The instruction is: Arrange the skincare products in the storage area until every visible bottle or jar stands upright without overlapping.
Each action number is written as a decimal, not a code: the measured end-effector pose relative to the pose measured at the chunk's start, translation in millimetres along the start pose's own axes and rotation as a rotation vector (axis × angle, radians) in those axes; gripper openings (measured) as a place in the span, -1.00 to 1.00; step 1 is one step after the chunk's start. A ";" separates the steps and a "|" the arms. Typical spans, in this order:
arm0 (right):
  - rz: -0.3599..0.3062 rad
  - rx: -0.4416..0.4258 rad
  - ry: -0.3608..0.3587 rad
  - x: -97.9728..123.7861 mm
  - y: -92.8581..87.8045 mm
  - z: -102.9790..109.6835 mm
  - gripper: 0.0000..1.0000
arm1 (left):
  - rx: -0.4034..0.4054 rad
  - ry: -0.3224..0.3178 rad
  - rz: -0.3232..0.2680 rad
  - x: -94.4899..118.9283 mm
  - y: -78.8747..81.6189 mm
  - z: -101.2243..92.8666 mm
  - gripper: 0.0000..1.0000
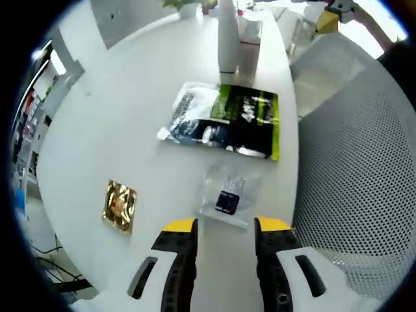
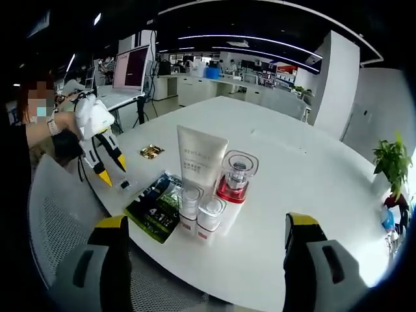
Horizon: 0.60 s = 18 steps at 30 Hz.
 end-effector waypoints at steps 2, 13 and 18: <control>0.000 -0.006 0.003 -0.4 -0.2 0.6 0.99 | -0.009 -0.011 -0.021 -2.1 3.0 -0.1 -0.15; 0.001 -0.013 -0.010 3.0 -1.9 -2.4 0.99 | -0.119 -0.034 -0.021 -23.0 9.9 0.8 -0.03; 0.004 -0.014 -0.015 3.2 -2.3 -2.5 0.99 | -0.114 -0.033 -0.034 -25.1 11.6 6.1 -0.02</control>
Point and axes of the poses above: the point that each gripper's makers call its tool centre point, and the gripper's own axes: x roughly backward along the fingers, z roughly to its left, y roughly out of its top, the point moved 5 cm from there along x, roughly backward along the fingers, and after that the axes turned 15 degrees about -x, right-handed, at the moved point
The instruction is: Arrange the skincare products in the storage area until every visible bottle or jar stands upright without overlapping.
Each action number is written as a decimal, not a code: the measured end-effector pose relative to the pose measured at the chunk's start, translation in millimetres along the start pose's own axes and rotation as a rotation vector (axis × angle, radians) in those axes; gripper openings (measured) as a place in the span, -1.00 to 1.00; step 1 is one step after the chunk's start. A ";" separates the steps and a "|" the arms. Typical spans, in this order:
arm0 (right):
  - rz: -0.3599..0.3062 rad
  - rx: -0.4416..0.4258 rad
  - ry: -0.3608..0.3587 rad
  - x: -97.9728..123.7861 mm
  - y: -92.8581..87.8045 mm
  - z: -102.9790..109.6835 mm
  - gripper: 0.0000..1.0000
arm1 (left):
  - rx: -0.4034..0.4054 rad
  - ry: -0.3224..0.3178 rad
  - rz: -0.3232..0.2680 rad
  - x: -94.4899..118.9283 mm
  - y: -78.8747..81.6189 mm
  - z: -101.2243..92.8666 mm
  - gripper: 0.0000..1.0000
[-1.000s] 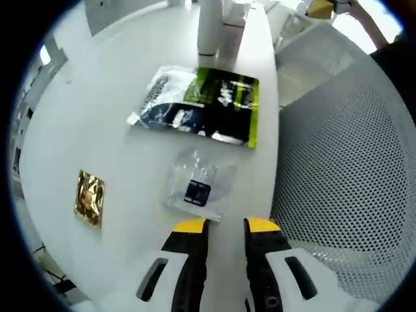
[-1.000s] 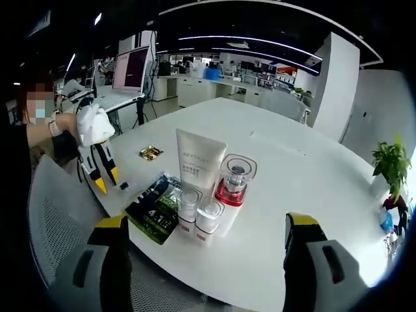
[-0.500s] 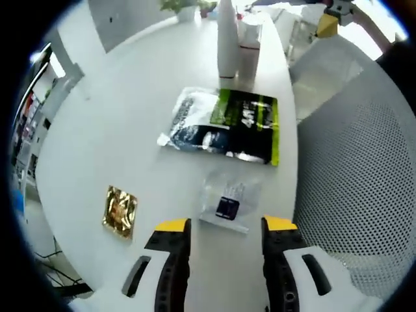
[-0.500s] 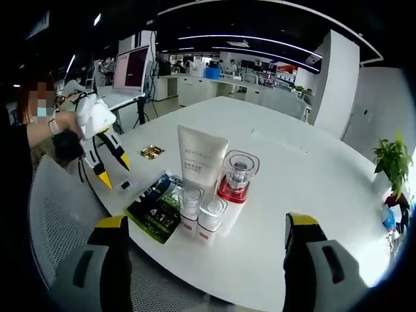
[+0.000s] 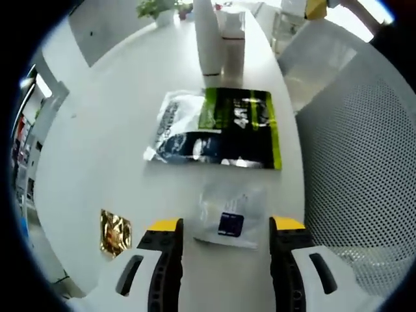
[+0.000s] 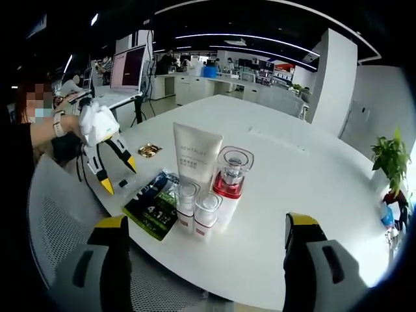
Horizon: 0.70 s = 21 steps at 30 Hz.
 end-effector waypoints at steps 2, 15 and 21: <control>-0.002 -0.002 0.003 -0.5 0.7 0.8 0.97 | 0.001 -0.022 -0.001 -0.9 0.9 -1.3 -0.07; -0.001 -0.004 0.005 0.0 -0.3 4.1 0.96 | 0.003 -0.020 -0.004 -1.9 5.1 -1.1 -0.26; -0.002 -0.002 0.005 0.9 0.3 2.3 0.96 | 0.014 -0.014 0.002 -2.6 6.9 -4.7 -0.26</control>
Point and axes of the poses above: the point that each gripper's makers call its tool centre point, and the gripper's own axes: x roughly backward along the fingers, z roughly to its left, y roughly out of its top, the point moved 5 cm from there along x, roughly backward along the fingers, and after that the axes turned 15 degrees about -x, right-handed, at the moved point
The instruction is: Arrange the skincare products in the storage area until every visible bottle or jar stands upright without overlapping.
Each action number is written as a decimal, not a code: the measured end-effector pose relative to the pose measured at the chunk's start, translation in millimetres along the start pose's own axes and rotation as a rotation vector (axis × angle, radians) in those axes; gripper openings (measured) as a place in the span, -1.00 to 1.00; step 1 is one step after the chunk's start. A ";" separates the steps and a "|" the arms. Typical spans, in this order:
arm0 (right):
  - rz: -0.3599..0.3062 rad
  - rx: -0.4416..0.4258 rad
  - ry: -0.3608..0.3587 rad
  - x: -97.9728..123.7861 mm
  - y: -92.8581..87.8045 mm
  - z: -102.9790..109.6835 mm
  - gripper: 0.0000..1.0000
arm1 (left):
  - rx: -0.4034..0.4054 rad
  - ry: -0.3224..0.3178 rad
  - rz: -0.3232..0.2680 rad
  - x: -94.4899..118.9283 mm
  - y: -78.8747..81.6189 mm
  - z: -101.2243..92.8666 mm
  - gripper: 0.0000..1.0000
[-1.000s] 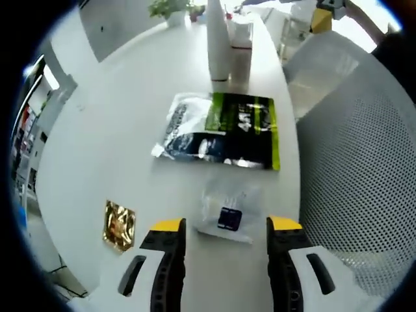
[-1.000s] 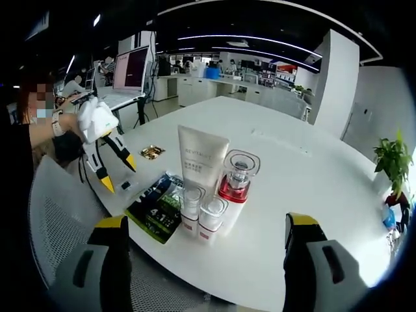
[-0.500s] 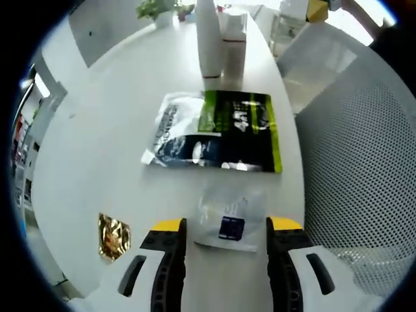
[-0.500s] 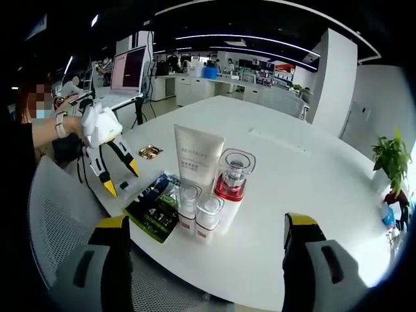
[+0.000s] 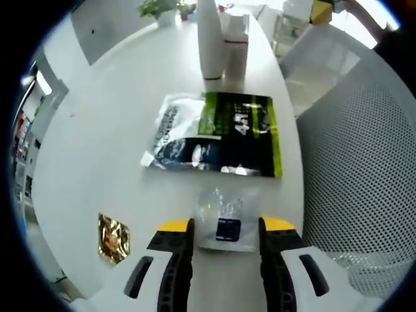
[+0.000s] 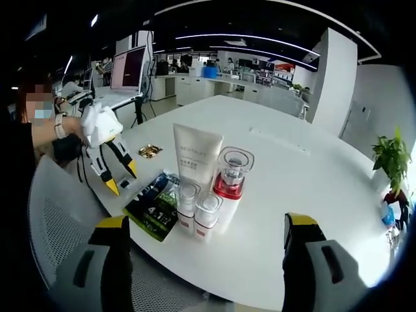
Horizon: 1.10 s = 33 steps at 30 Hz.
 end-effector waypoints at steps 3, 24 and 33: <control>-0.001 0.001 0.001 -0.4 0.4 0.0 0.96 | 0.008 0.002 0.002 -0.6 2.5 -4.4 -0.26; 0.009 0.004 0.001 -1.5 -1.1 -1.7 0.97 | 0.015 0.005 0.008 -2.8 6.0 -8.4 -0.18; 0.011 0.001 -0.013 0.7 -2.1 -5.7 0.97 | 0.014 0.012 0.004 4.3 6.2 -5.8 -0.08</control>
Point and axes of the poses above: the point that each gripper's makers call its tool centre point, and the gripper's own axes: x roughly backward along the fingers, z roughly to its left, y roughly out of its top, the point moved 5 cm from there along x, roughly backward along the fingers, and after that the axes turned 15 degrees about -x, right-handed, at the moved point
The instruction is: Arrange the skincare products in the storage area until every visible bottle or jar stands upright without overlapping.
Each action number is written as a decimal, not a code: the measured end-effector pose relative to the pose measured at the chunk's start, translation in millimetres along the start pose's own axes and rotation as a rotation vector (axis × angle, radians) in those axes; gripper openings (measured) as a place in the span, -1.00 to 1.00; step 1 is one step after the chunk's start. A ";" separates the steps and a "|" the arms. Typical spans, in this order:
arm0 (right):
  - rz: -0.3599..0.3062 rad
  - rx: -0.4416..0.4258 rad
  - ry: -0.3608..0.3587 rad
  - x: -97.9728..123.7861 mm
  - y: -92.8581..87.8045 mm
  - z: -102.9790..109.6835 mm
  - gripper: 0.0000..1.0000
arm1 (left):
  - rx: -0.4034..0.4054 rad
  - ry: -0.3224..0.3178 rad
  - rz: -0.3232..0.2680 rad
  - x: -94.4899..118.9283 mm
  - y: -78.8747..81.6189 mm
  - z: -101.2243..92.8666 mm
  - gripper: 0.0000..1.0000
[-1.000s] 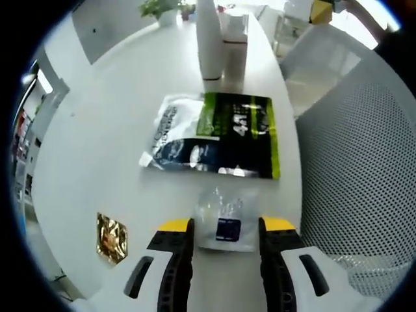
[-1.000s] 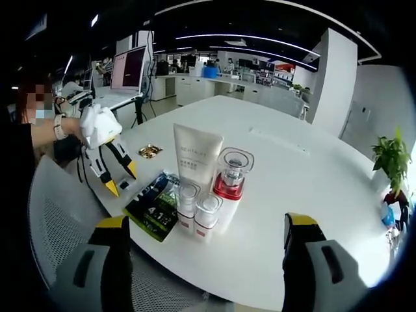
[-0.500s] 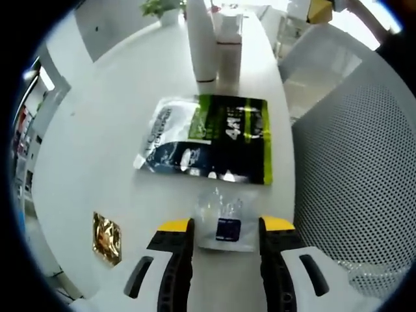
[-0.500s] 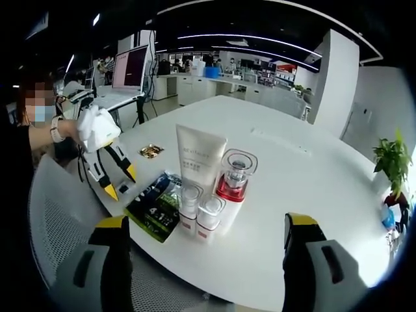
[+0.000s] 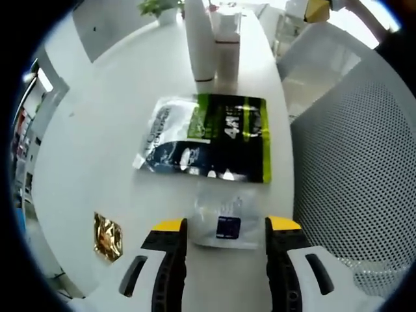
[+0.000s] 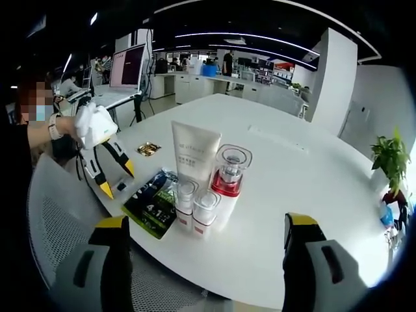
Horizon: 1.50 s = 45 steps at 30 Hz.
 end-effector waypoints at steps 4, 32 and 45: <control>-0.001 -0.004 0.000 -0.1 0.0 0.2 0.97 | 0.004 0.024 -0.006 8.1 -0.8 7.9 -0.08; -0.002 -0.003 -0.002 -1.1 7.0 2.1 0.99 | 0.011 0.134 0.016 41.3 -36.8 88.4 -0.02; 0.007 -0.006 -0.013 -2.5 9.6 -0.1 0.99 | 0.019 0.115 0.028 35.5 -51.4 117.5 -0.02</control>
Point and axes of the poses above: the point that each gripper's makers call its tool centre point, and the gripper's own axes: x roughly backward along the fingers, z roughly to its left, y roughly out of its top, the point moved 5 cm from there along x, roughly backward along the fingers, and after that the axes turned 15 degrees about -x, right-handed, at the moved point
